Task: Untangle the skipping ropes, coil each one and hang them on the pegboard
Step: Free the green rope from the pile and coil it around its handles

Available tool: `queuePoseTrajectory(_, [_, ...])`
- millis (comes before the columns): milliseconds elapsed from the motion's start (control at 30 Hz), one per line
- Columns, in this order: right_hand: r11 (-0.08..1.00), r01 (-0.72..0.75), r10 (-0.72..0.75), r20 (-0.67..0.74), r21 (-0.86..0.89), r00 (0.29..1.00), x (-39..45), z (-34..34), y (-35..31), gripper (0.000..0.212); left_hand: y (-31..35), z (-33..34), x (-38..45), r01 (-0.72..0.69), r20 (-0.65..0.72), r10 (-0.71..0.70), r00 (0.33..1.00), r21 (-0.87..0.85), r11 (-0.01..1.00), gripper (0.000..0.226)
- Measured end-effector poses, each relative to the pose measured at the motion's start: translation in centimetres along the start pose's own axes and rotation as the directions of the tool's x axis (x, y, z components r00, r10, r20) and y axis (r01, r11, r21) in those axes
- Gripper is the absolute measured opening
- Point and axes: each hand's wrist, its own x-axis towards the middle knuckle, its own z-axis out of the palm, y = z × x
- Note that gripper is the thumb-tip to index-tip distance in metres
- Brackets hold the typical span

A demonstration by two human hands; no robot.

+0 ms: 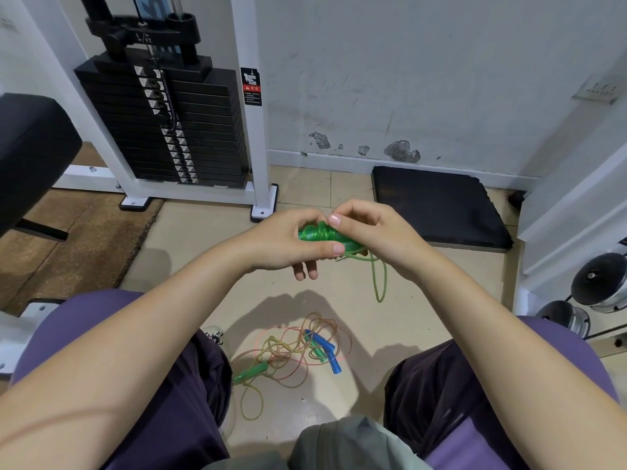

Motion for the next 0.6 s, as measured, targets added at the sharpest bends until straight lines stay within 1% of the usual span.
queuePoseTrajectory(133, [0.994, -0.027, 0.03, -0.023, 0.103, 0.999, 0.0, -0.5, -0.1, 0.028, 0.0, -0.5, 0.2, -0.027, -0.112, 0.011, 0.994, -0.143, 0.989, 0.043])
queuePoseTrajectory(200, [0.988, -0.031, 0.031, 0.0, 0.152, 1.0, 0.0, -0.6, 0.0, 0.034, 0.1, -0.7, 0.2, -0.073, -0.103, 0.053, 0.993, -0.196, 0.978, 0.054])
queuePoseTrajectory(233, [0.985, -0.037, 0.035, 0.016, 0.166, 0.999, 0.0, -0.6, 0.0, 0.034, 0.1, -0.8, 0.2, -0.097, -0.091, 0.078, 0.993, -0.227, 0.969, 0.055])
queuePoseTrajectory(333, [0.993, -0.064, 0.057, 0.07, 0.098, 0.996, -0.1, -0.3, 0.0, 0.021, 0.2, -1.0, 0.2, -0.129, -0.089, 0.103, 0.991, -0.371, 0.919, 0.04])
queuePoseTrajectory(400, [0.998, -0.045, 0.04, 0.108, 0.043, 0.993, -0.1, -0.1, 0.1, 0.01, 0.2, -1.2, 0.3, -0.129, -0.104, 0.094, 0.99, -0.413, 0.902, 0.032])
queuePoseTrajectory(467, [0.999, -0.008, 0.002, 0.139, 0.042, 0.99, -0.2, 0.1, 0.3, 0.002, 0.1, -1.3, 0.3, -0.127, -0.116, 0.086, 0.99, -0.422, 0.898, 0.03])
queuePoseTrajectory(533, [0.999, -0.014, 0.009, 0.125, 0.039, 0.992, -0.2, 0.3, 0.4, 0.01, 0.0, -1.1, 0.4, -0.117, -0.139, 0.063, 0.988, -0.425, 0.897, 0.03])
queuePoseTrajectory(600, [0.997, -0.045, 0.041, 0.08, 0.058, 0.996, -0.1, 0.5, 0.4, 0.02, -0.1, -0.9, 0.6, -0.095, -0.182, 0.021, 0.983, -0.411, 0.906, 0.03])
